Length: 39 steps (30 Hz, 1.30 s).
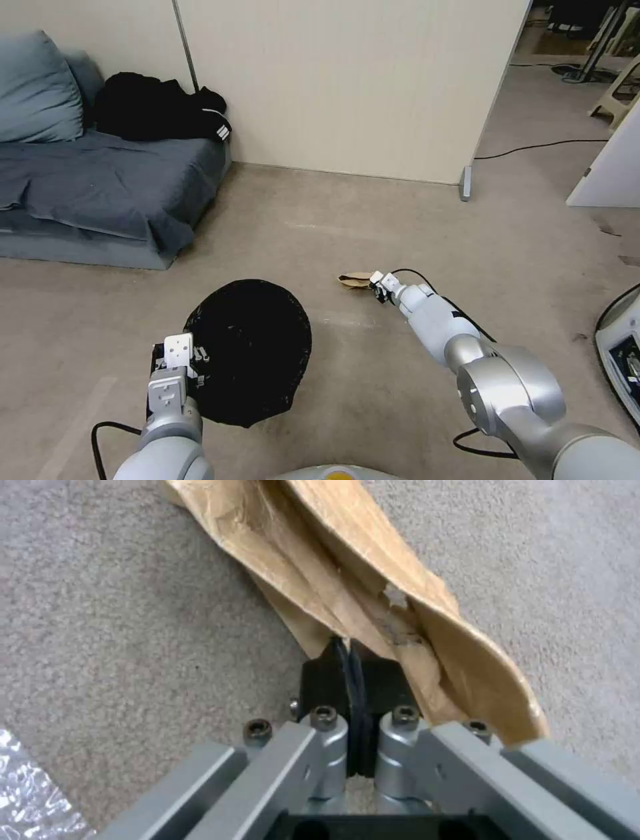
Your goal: Pick up the trash bin, then pick up the garbage from the floor and place it into the trash bin.
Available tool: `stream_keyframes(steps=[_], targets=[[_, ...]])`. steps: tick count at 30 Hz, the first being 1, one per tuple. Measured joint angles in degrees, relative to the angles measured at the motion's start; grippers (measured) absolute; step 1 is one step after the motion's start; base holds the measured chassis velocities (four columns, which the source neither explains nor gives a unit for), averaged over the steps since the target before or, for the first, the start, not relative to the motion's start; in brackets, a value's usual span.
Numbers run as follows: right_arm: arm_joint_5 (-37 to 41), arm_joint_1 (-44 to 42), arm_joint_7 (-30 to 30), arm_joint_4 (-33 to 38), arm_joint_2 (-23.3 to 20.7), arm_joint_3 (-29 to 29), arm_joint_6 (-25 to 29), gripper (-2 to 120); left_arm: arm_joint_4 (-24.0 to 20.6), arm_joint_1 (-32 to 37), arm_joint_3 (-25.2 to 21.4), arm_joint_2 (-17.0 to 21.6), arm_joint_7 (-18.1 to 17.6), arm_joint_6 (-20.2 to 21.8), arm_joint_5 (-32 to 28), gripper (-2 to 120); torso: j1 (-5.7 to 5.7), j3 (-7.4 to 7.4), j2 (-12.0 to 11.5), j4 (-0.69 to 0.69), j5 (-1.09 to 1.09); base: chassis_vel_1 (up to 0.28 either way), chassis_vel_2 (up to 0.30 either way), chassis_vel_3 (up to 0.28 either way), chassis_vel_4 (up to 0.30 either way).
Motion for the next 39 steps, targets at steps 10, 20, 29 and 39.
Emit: stream_keyframes(steps=[10,20,29,39], targets=[[7.91,-5.19,2.09,6.64,0.73,1.26,8.62,0,1.71,-2.5,-1.12,1.65,0.05,0.25,-2.04,0,0.01,0.0,0.0,0.0,0.0,0.0,0.0,0.0,0.0],[18.02,-18.81,3.02,37.45,-2.87,0.94,10.6,0,3.6,-5.83,-1.61,3.96,-0.05,1.42,-5.03,0,0.01,0.0,0.0,-0.01,0.0,0.0,0.0,0.0,0.0],[34.15,-35.45,-0.92,73.25,-8.06,-0.54,6.26,0,6.57,-9.51,-1.52,6.86,-0.68,2.4,-9.18,0,0.0,0.0,0.0,-0.02,0.0,0.0,0.0,0.0,0.0],[42.61,-48.6,-0.93,97.73,-12.8,-7.24,4.79,0,9.61,-12.08,-0.69,8.64,-0.75,2.52,-10.85,0,0.0,-0.01,0.0,-0.01,-0.01,0.0,0.0,0.0,0.0]])
